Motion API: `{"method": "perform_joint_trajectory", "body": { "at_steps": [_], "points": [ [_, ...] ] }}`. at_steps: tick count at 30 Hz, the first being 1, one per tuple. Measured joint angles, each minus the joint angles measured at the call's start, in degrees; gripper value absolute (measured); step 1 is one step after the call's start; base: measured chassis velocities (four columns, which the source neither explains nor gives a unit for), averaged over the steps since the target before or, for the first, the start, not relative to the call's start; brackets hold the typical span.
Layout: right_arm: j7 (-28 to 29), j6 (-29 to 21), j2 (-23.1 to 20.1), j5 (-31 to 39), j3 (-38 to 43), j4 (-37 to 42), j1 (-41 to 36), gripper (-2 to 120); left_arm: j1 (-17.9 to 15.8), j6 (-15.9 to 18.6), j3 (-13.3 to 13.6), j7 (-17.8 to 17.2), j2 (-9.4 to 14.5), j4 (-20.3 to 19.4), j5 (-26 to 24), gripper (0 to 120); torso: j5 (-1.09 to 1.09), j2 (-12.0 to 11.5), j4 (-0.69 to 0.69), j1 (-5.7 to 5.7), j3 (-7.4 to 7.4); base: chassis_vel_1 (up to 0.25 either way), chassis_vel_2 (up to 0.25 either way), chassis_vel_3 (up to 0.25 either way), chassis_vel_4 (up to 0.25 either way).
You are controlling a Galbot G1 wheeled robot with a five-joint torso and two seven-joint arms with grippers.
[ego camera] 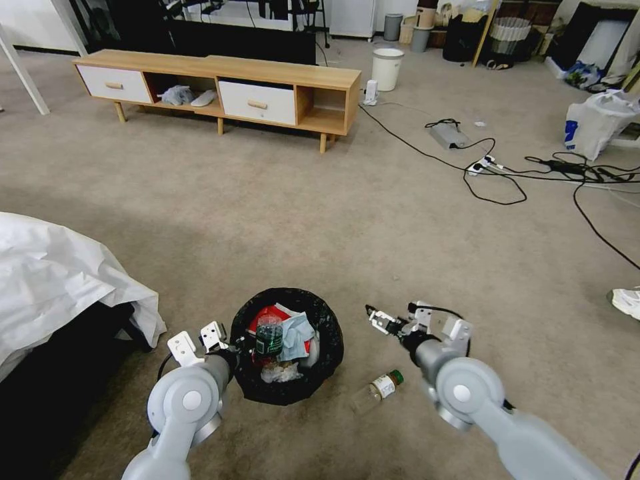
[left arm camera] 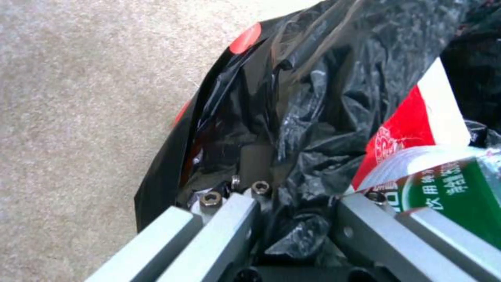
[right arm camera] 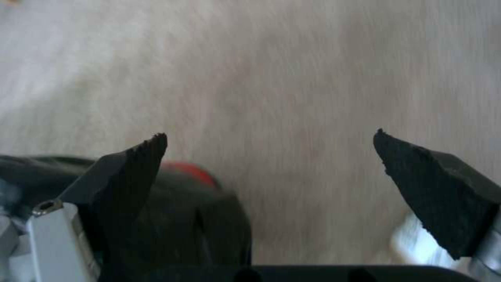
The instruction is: Pick up the trash bin and place the garbage on the floor into it.
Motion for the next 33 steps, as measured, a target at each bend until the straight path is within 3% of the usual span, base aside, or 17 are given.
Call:
{"method": "perform_joint_trajectory", "body": {
  "at_steps": [5, 10, 14, 20, 33],
  "points": [
    [8.21, 0.63, 4.22, 5.76, -3.04, -2.19, 3.15, 100, -0.07, 0.00, 0.06, 0.31, 0.33, -0.30, -0.23, 0, 0.00, 0.00, 0.01, 0.00, 0.00, 0.000, 0.000, 0.000, 0.000],
    [12.11, -0.02, 7.09, 9.04, -4.92, -3.76, 5.45, 100, 0.00, 0.02, -0.02, 0.63, 0.62, -0.44, -0.45, 0, 0.00, 0.00, -0.01, 0.00, 0.00, 0.000, 0.000, 0.000, 0.000],
    [16.66, 0.15, 12.28, 11.39, -7.08, -6.67, 9.40, 100, 0.18, -0.27, -0.54, 0.60, 1.04, -0.42, -0.39, 0, 0.00, 0.00, 0.02, 0.00, 0.00, 0.000, 0.000, 0.000, 0.000],
    [19.57, 0.80, 15.42, 11.55, -8.41, -9.06, 11.23, 100, 0.45, -0.32, -0.59, 0.55, 1.44, -0.62, -0.32, 0, -0.01, 0.00, 0.00, 0.00, 0.01, 0.000, 0.000, 0.000, 0.000],
    [18.94, 0.73, 15.09, 9.52, -7.53, -8.61, 8.79, 100, 0.81, -0.08, -0.25, 0.56, 2.65, -1.69, -1.15, 0, 0.01, 0.00, 0.00, 0.00, 0.00, 0.000, 0.000, 0.000, 0.000]
  ]
}}
